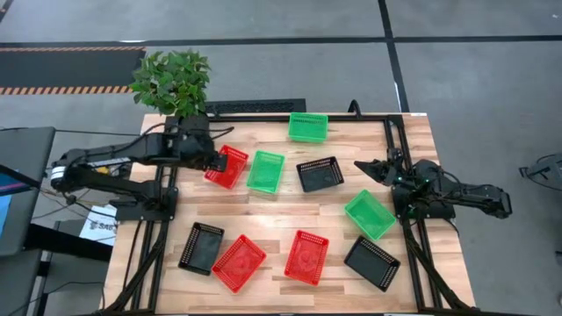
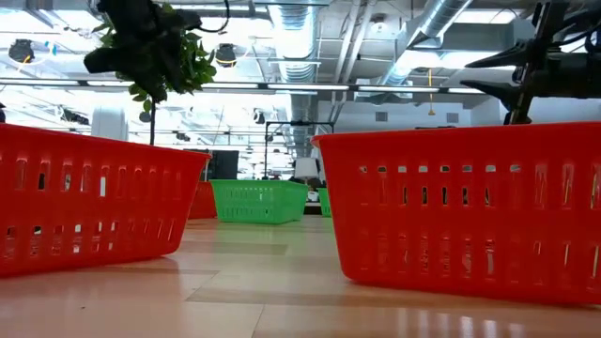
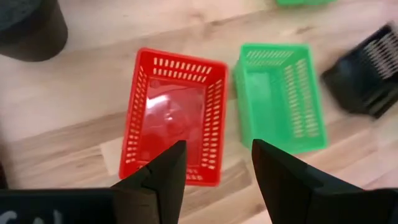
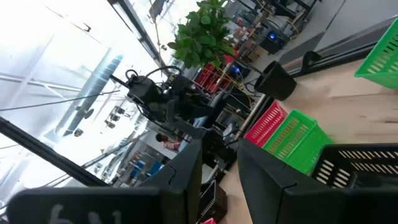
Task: Stack baskets by color
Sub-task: Stack the top red bin on top of the bottom left red bin
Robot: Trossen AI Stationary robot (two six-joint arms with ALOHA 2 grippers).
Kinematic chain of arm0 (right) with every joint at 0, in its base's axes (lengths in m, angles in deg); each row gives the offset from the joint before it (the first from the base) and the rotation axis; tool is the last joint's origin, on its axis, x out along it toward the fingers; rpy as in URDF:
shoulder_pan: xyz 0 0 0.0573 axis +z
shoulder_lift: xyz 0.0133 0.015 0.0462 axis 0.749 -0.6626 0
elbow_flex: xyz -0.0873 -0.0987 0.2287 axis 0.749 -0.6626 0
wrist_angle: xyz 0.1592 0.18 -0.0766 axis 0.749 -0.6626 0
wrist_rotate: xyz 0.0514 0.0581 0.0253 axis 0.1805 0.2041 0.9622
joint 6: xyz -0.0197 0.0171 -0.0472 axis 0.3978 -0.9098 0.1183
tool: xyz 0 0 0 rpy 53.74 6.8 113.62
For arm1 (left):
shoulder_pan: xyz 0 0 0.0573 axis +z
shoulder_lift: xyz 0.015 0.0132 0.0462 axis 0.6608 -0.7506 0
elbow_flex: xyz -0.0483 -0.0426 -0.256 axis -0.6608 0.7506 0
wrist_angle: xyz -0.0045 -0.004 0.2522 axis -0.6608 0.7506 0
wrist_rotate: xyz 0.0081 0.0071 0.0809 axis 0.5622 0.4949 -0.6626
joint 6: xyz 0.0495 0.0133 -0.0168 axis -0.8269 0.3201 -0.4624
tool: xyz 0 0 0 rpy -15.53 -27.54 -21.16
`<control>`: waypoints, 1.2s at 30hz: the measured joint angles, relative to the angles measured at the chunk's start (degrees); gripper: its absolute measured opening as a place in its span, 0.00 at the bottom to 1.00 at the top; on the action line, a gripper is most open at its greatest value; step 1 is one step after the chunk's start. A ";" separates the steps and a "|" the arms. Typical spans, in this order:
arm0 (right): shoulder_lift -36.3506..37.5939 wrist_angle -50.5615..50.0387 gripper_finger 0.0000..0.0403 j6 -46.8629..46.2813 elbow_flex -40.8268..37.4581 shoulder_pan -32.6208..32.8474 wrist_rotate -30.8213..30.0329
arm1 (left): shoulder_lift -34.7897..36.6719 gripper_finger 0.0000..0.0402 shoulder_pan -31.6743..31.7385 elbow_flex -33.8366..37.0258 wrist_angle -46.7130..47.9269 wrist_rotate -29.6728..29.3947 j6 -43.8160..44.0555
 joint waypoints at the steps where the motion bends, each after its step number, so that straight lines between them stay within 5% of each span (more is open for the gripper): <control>1: 0.00 -0.19 0.31 0.00 0.00 0.00 0.00 | -1.10 0.42 -0.09 0.00 0.24 -0.34 -1.19; 13: 0.00 -1.93 0.31 0.03 0.07 0.00 0.05 | -17.34 0.42 1.60 0.07 6.41 -2.54 -11.62; 17: 0.00 -2.18 0.31 0.02 0.09 0.00 0.05 | -20.65 0.42 4.07 1.63 3.81 1.15 -16.39; 30: 0.00 -2.34 0.31 0.02 0.11 0.00 0.08 | -20.50 0.42 13.42 3.69 1.79 -0.18 -26.70; 36: 0.00 -2.32 0.31 0.02 0.11 0.00 0.09 | -20.83 0.42 17.33 5.47 -4.41 6.52 -31.45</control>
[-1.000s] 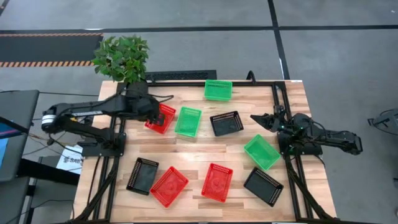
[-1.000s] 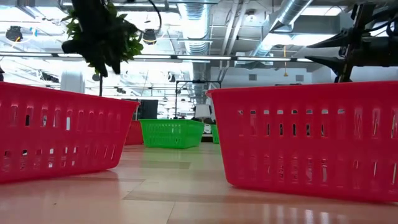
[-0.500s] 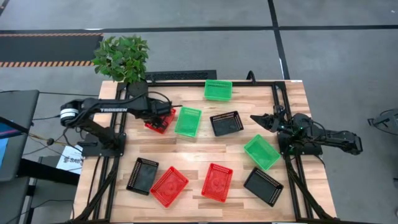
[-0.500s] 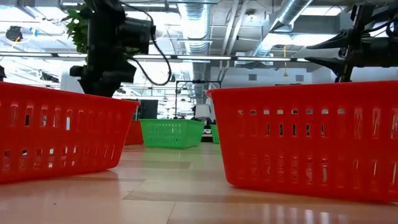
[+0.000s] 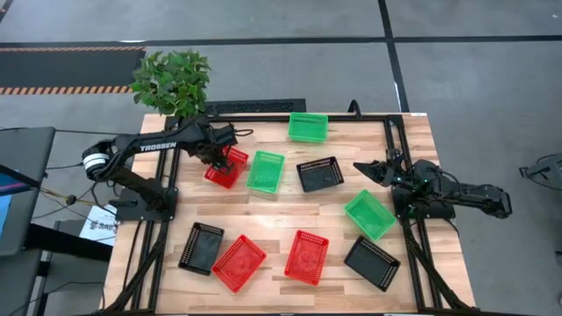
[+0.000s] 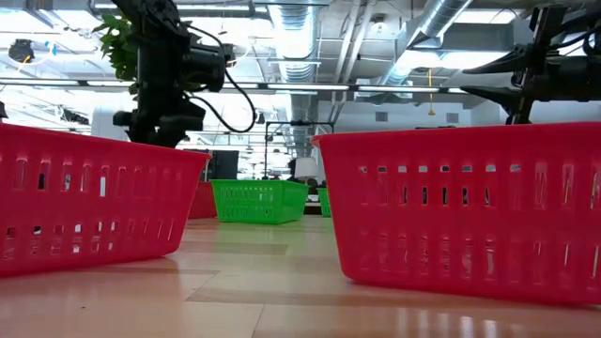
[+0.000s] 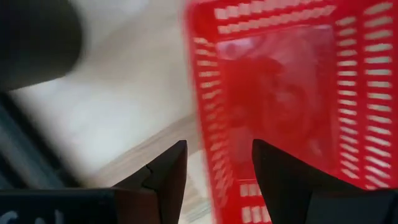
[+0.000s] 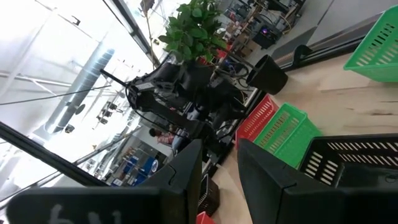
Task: Stack baskets by color
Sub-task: Stack the top red bin on top of the bottom left red bin
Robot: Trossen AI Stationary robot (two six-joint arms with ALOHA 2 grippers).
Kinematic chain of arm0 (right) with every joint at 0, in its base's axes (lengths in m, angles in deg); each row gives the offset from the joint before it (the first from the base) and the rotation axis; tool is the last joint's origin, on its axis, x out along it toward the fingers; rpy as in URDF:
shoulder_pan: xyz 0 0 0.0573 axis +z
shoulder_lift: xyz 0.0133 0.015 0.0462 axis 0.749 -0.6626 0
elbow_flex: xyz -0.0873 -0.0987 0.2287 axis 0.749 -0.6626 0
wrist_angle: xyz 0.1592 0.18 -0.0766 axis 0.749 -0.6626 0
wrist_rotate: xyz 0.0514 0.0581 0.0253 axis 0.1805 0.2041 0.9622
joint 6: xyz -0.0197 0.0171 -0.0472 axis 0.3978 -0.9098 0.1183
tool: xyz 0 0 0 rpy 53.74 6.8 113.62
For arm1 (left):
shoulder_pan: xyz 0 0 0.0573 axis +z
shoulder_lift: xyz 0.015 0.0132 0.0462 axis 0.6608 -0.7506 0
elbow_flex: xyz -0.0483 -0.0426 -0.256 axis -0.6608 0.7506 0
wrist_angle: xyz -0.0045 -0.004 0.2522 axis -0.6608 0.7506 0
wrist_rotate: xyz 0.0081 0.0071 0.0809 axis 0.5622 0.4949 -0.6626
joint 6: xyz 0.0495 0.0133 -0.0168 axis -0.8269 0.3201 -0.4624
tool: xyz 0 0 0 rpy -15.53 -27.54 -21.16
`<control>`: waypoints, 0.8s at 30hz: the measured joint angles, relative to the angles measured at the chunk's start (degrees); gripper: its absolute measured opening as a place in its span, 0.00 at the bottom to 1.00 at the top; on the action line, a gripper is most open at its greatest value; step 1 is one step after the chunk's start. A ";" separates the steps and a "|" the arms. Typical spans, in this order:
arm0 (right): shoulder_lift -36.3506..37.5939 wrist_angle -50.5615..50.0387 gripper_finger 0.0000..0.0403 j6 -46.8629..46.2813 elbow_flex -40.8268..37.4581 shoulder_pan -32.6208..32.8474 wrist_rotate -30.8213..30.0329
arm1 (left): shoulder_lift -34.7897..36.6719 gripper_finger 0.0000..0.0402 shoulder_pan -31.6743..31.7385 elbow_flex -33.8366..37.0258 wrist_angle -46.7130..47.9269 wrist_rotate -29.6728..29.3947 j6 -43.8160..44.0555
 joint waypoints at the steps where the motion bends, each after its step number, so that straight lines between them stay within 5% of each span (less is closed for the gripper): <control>1: 0.00 0.02 0.31 0.00 0.00 0.00 0.00 | 0.00 0.42 0.14 0.51 -0.69 1.31 -0.36; 10: 0.00 -0.04 0.31 0.15 0.00 0.00 0.00 | 0.00 0.41 0.04 6.51 -1.89 2.35 0.43; 18: 0.00 -0.77 0.31 0.15 0.04 0.00 0.00 | 0.44 0.06 -3.00 4.45 -2.80 1.48 1.65; 24: 0.01 -1.91 0.31 0.13 0.07 0.00 0.00 | 0.07 0.01 -3.16 4.28 -2.96 1.73 4.21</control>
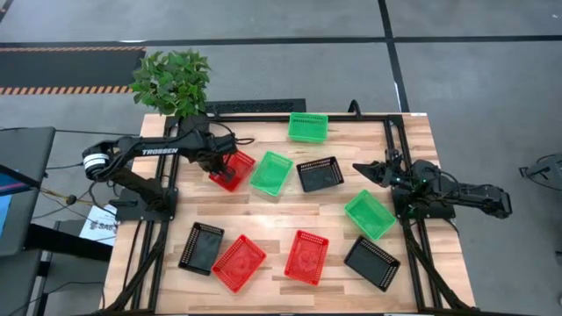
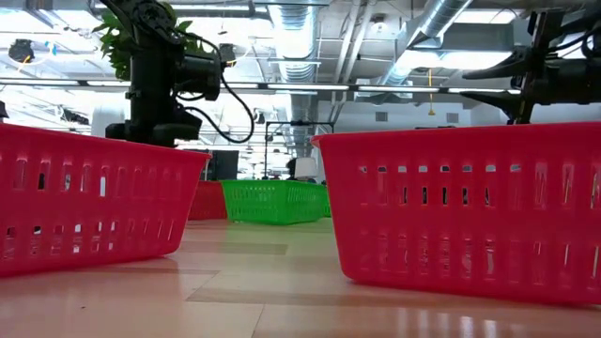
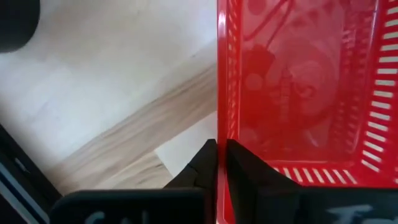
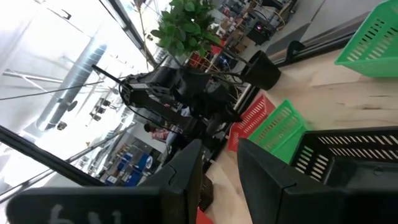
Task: Stack baskets by color
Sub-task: Stack the top red bin on top of the bottom left red bin
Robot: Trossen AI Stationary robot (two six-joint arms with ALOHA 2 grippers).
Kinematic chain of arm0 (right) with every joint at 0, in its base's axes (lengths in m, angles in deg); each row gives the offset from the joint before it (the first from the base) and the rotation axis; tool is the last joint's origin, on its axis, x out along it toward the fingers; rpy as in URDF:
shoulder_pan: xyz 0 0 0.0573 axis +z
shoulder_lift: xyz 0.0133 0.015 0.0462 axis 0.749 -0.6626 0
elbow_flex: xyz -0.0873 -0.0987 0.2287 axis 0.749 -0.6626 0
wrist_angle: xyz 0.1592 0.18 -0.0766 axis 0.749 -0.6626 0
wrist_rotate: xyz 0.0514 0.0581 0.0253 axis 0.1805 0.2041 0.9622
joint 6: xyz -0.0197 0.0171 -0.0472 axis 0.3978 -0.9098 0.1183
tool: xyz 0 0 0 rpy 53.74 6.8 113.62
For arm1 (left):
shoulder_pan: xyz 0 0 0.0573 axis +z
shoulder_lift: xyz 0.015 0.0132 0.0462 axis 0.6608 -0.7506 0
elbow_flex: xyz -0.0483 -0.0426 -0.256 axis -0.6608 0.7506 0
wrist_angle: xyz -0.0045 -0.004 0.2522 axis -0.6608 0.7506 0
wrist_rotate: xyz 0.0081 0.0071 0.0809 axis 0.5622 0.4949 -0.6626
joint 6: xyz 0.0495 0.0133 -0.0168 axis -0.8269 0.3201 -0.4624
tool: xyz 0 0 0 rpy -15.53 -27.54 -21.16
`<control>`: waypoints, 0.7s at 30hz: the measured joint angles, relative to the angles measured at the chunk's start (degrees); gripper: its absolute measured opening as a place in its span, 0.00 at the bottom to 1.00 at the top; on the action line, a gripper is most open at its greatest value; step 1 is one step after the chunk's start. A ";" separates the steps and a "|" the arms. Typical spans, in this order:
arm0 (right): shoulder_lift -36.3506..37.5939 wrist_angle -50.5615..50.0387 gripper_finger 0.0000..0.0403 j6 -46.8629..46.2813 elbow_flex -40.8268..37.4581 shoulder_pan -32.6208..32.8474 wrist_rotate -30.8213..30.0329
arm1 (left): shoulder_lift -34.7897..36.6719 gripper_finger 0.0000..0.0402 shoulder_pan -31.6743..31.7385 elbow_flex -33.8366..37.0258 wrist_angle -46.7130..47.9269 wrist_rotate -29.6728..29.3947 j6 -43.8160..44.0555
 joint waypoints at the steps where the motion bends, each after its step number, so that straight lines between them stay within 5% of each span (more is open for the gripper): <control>1: 0.00 -0.12 0.31 0.02 0.00 0.00 0.00 | 0.17 0.01 -0.12 -0.19 0.21 0.06 0.52; 13: 0.00 -1.11 0.31 -0.02 0.00 0.00 0.00 | 7.50 0.00 -3.77 -9.64 6.30 0.92 10.45; 21: 0.00 -1.12 0.31 -0.19 0.00 0.00 0.00 | 13.41 0.00 -24.00 -14.50 7.18 9.53 23.09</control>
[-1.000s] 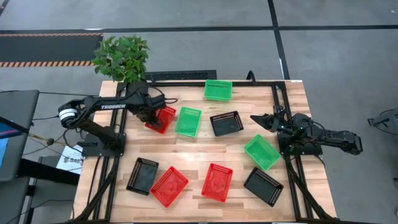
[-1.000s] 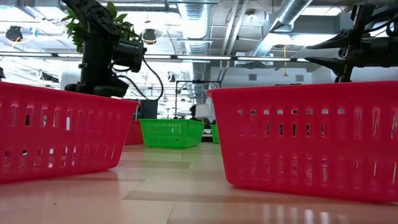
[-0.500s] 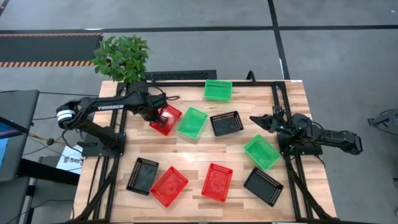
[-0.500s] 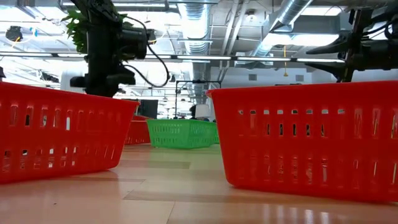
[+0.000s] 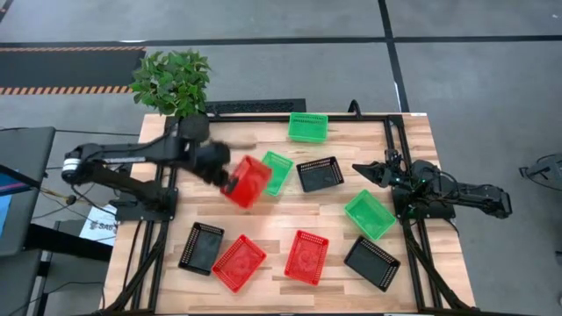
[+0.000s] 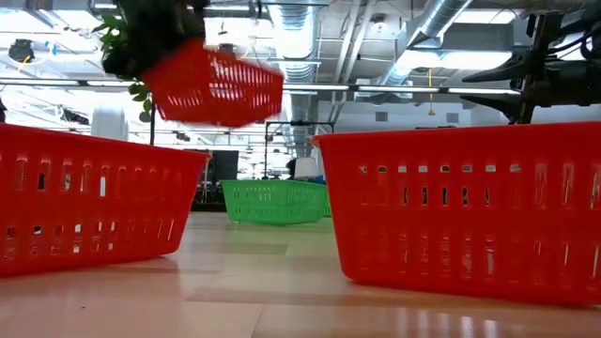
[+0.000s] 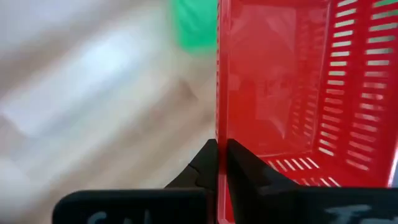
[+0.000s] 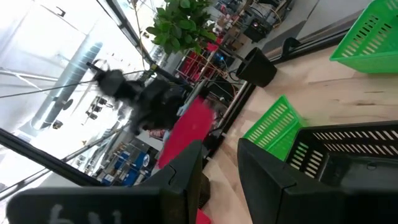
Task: Stack baskets by color
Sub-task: Stack the top red bin on top of the bottom left red bin
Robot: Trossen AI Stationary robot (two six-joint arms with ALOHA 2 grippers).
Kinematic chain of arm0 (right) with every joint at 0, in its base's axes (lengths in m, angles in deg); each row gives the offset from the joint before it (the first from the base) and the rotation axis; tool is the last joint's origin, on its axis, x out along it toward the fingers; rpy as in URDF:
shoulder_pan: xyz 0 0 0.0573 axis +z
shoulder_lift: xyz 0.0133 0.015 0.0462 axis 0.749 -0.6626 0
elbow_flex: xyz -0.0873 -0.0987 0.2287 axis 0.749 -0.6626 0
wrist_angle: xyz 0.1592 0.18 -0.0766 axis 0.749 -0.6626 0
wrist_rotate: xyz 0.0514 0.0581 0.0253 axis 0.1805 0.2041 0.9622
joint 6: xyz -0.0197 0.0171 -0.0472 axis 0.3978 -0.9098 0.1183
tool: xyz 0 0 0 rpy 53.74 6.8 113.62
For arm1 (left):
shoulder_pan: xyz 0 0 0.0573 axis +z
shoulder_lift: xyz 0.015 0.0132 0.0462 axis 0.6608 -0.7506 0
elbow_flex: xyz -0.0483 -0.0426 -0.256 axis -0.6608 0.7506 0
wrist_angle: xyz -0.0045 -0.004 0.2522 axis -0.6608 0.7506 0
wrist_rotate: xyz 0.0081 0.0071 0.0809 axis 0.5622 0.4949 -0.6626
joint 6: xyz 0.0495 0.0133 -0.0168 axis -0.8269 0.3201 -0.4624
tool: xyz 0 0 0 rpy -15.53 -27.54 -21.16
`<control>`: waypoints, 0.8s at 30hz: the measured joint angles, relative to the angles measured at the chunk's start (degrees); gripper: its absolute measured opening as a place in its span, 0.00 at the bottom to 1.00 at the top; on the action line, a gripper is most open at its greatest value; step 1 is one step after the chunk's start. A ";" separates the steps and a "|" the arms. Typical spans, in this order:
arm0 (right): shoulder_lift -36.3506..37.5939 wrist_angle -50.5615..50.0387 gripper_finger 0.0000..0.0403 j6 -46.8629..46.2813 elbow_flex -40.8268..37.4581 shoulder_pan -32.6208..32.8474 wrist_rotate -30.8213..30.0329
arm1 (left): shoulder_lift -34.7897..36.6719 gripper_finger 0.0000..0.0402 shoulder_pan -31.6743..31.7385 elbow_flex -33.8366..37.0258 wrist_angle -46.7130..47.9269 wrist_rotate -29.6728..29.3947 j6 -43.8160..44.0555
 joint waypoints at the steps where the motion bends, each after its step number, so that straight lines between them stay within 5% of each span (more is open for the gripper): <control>1: 0.00 0.01 0.31 0.01 0.00 0.00 0.00 | 0.00 0.00 -3.76 -0.03 -0.37 -0.09 2.86; 6: 0.00 0.03 0.31 -0.06 0.00 0.00 -0.02 | -3.49 0.00 -20.70 0.02 -4.98 -0.77 18.14; 11: 0.02 0.01 0.31 -0.49 0.00 0.00 0.00 | -7.68 0.00 -31.15 0.02 -11.83 -3.21 29.54; 18: 0.00 -0.01 0.31 -0.60 0.00 0.00 0.20 | -12.64 0.00 -37.76 0.02 -10.33 -4.42 44.80; 24: 0.02 -0.24 0.31 -0.58 0.00 0.00 0.40 | -14.54 0.00 -41.53 0.04 -8.36 -3.48 47.38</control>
